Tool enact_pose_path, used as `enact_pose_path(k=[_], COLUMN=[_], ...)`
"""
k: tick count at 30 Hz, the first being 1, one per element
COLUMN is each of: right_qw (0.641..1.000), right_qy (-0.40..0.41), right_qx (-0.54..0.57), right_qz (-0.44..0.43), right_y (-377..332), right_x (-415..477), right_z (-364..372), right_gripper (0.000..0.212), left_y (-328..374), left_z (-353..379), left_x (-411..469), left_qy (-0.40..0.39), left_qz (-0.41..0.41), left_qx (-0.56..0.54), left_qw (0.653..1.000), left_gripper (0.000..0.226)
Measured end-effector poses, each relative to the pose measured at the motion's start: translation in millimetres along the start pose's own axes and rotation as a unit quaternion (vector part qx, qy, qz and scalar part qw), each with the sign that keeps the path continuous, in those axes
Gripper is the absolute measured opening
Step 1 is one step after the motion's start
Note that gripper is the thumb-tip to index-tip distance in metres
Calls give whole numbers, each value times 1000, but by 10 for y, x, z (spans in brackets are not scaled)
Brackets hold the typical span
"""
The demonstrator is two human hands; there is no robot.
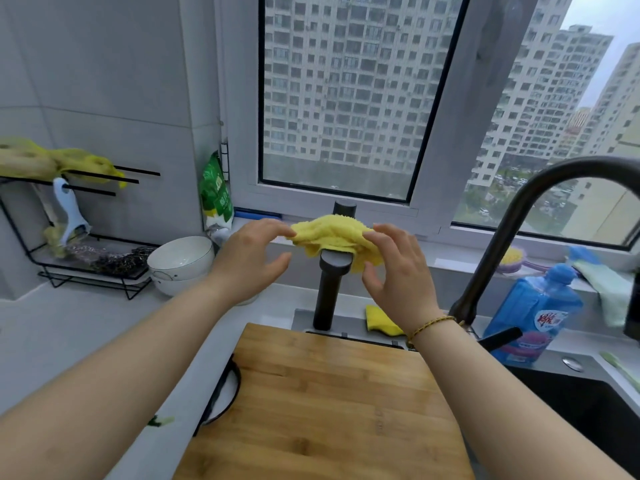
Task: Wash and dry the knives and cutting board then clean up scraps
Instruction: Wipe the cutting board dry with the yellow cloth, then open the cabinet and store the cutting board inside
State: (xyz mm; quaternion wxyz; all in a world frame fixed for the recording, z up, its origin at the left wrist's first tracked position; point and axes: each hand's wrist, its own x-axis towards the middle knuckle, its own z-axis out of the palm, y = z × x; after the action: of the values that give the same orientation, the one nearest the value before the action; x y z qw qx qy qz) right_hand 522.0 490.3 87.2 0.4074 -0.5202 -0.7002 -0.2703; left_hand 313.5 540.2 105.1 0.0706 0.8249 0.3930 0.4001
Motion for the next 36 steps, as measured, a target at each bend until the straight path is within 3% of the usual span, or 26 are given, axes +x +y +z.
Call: enact_pose_path(k=[6,13,17,22,25,27,30,32,34,36], right_qw=[1000,990,960,907,876,844,790,759,704,598], right_qy=[13,-10,-87,-190,-253,-310,-388,-443,-507,-533], right_qx=[6,142,263,372,408,435,472,477,493,542], right_qz=[7,-4,-27,-44,-55,-41,-43,-29,73,254], right_y=[-266,-803,-1239,-1921,-2322,-2597,-2872,-3127,-3438,-3793], right_x=[-262,-707,-1152,-1763,-2072,-2271,-2560,-2799,-3031,-3243], right_z=[-159,-238,-314,-589,-796,-943,-1084,-1187,-1259,-1327], right_gripper=[30,29,29,28,27,31,35,34,32,26], left_y=[77,310,626,1062,1279,1456,1556,1645,1656,1649], left_z=[-274,-538,-641,-767,-933,-1120,-1358,-1582,-1822,-2031], left_x=[-508,-1668,-2618,-3857,-4559,-4988,-5556,-5948,-6334,-6670], left_qy=[41,84,130,145,117,114,85,26,-8,-38], left_qz=[-97,-226,-342,-503,-545,-555,-531,-549,-541,-531], left_qx=[-63,-43,-3,68,155,201,264,284,306,322], left_qw=[993,970,931,849,815,799,801,786,783,783], left_gripper=[19,19,22,16,20,22,25,26,36,51])
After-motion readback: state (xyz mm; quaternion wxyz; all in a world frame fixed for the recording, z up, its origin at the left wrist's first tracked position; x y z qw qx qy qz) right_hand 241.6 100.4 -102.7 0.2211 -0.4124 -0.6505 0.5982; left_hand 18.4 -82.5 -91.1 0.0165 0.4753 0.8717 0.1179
